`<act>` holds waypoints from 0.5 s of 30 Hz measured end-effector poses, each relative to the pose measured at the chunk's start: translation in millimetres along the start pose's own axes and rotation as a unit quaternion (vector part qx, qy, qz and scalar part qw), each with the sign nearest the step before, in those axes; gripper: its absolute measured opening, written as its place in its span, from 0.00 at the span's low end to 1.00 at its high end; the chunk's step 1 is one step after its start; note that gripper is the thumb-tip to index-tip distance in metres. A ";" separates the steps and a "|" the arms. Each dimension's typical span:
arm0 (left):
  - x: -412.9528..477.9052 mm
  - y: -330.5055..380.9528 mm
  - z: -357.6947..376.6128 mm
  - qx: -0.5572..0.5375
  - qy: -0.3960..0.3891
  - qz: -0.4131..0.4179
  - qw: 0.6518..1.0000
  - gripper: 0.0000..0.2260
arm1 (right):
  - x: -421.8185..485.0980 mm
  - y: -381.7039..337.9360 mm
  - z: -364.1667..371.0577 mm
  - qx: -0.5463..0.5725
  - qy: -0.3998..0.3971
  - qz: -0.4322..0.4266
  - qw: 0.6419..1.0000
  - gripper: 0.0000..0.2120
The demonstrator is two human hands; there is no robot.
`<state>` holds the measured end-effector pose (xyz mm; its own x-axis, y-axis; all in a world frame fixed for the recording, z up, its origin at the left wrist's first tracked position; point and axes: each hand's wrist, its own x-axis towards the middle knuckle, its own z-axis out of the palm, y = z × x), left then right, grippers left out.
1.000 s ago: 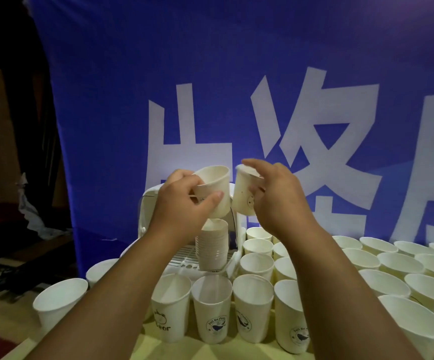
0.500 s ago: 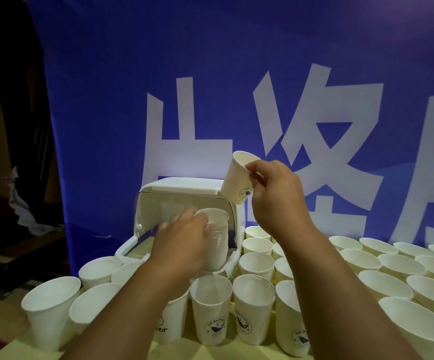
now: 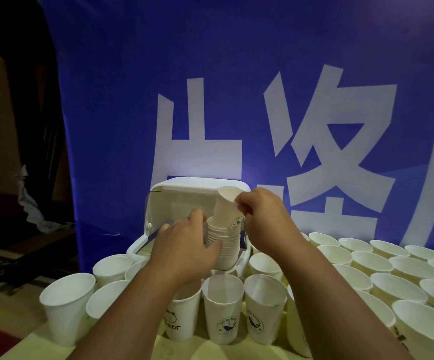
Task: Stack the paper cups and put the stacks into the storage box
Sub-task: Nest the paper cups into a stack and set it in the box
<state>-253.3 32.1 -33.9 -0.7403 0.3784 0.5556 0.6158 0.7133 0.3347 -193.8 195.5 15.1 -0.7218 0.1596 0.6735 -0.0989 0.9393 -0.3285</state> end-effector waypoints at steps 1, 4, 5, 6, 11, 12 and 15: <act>-0.5 -0.4 -0.8 0.003 0.002 0.004 1.000 0.12 | -0.6 -1.1 1.7 -0.007 -0.015 -0.005 1.000 0.11; -1.9 -1.0 -4.0 0.006 0.019 0.003 1.000 0.07 | -4.9 -4.3 12.9 -0.050 -0.067 -0.025 0.996 0.12; -2.4 -1.6 -5.7 0.004 0.021 0.001 1.000 0.08 | -6.6 -4.2 17.6 -0.067 -0.083 -0.032 0.994 0.13; -2.7 -2.2 -8.2 0.003 0.019 -0.002 1.000 0.09 | -8.2 -4.1 21.7 -0.077 -0.097 -0.038 0.992 0.12; -3.2 -9.8 -28.2 0.036 -0.005 -0.026 0.999 0.08 | -12.1 0.8 30.6 -0.075 -0.130 -0.043 0.988 0.12; -3.6 -12.1 -33.5 0.036 -0.010 -0.032 0.999 0.07 | -12.1 1.9 30.5 -0.074 -0.136 -0.042 0.987 0.13; -10.6 -21.5 -48.9 -0.004 -0.007 -0.054 0.998 0.08 | -12.6 1.0 29.1 -0.067 -0.123 -0.045 0.989 0.16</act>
<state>-245.5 -16.1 -9.7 -0.8070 0.3077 0.5041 0.5336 0.7457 0.3990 -204.7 185.6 -12.9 -0.8602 0.0102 0.5099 -0.0903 0.9810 -0.1719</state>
